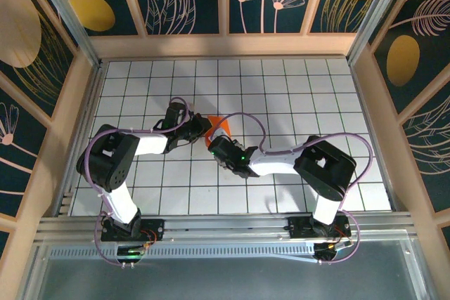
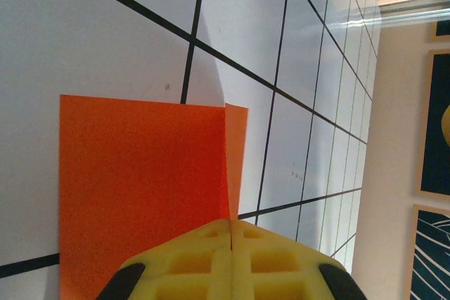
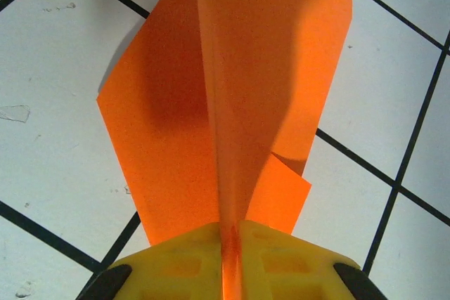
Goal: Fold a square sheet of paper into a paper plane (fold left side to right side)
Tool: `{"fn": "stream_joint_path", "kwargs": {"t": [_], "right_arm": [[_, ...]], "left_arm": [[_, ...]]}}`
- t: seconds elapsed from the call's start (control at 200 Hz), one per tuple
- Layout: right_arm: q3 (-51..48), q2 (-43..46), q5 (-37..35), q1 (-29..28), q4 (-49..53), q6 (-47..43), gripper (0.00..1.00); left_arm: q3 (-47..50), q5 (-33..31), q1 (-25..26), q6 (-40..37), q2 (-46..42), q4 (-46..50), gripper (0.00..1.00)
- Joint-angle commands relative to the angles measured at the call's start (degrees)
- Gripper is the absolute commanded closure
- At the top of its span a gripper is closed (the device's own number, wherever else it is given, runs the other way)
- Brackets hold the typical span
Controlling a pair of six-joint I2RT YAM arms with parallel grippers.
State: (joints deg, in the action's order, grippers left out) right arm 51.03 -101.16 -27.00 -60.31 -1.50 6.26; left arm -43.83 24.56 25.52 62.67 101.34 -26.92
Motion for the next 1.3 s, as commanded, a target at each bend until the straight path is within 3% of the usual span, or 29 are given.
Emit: {"fn": "stream_joint_path", "kwargs": {"t": [0.0,0.23,0.51,0.881,1.291], "right_arm": [[0.15,-0.77,-1.65,0.44,-0.18,-0.03,0.90],[-0.22,-1.05,-1.73,0.90,-0.06,-0.12,0.97],[-0.92,-0.75,-1.70,1.76,0.15,-0.86,1.00],[-2.92,1.63,8.30,4.68,-0.54,0.48,1.00],[-5.67,4.77,28.69,12.18,-4.89,5.34,1.00]], "left_arm": [[-1.57,-1.06,0.41,-0.46,-2.46,1.61,0.88],[1.02,-2.47,-1.70,-2.53,-7.53,3.73,0.59],[7.55,-3.26,-8.02,-7.04,-18.90,10.10,0.47],[17.89,-1.69,-8.58,-8.21,-29.54,11.28,0.44],[20.03,2.25,-8.25,-6.49,-26.61,6.02,0.44]]}}
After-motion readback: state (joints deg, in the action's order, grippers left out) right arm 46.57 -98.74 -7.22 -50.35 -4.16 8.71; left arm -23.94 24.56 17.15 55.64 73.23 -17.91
